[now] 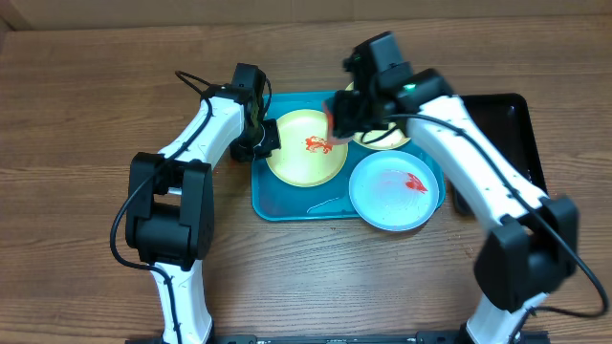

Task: Clean dirty plates on tray and stack at the side
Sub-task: 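Carry the sponge with the right gripper onto the left yellow plate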

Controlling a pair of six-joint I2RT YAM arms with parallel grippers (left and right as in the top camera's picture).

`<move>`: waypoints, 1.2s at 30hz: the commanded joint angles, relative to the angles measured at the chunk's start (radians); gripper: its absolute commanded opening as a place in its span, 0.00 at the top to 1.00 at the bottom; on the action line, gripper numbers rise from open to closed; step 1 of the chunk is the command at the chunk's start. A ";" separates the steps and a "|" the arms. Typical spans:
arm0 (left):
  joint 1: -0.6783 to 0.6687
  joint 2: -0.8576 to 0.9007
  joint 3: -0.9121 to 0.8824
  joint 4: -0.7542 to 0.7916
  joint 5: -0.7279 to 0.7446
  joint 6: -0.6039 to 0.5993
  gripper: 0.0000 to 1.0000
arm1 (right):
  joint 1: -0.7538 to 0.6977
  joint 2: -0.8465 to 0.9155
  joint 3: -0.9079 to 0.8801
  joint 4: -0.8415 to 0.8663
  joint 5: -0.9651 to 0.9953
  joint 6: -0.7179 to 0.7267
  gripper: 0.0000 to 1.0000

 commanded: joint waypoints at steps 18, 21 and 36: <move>-0.005 -0.027 -0.012 -0.002 -0.010 -0.010 0.96 | 0.109 0.298 0.016 0.129 0.165 0.235 0.96; -0.005 -0.027 -0.012 -0.003 -0.010 -0.010 0.96 | 0.106 0.309 0.016 0.153 0.217 0.203 0.96; -0.005 -0.027 -0.012 -0.018 -0.010 -0.010 0.95 | 0.086 0.336 0.016 0.230 0.014 0.066 0.96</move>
